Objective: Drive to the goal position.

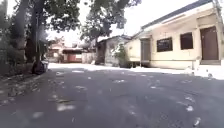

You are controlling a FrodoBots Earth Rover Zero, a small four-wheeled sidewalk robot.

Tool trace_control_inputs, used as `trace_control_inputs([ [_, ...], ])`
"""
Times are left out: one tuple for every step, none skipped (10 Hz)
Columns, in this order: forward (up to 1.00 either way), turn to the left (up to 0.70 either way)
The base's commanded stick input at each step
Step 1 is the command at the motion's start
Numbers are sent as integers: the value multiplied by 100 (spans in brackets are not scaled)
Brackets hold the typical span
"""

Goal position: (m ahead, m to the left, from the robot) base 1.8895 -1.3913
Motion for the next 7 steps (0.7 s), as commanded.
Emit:
trace_control_inputs([
  [70, 0],
  [70, 0],
  [70, 0],
  [70, 0],
  [70, 0],
  [70, 0],
  [70, 0],
])
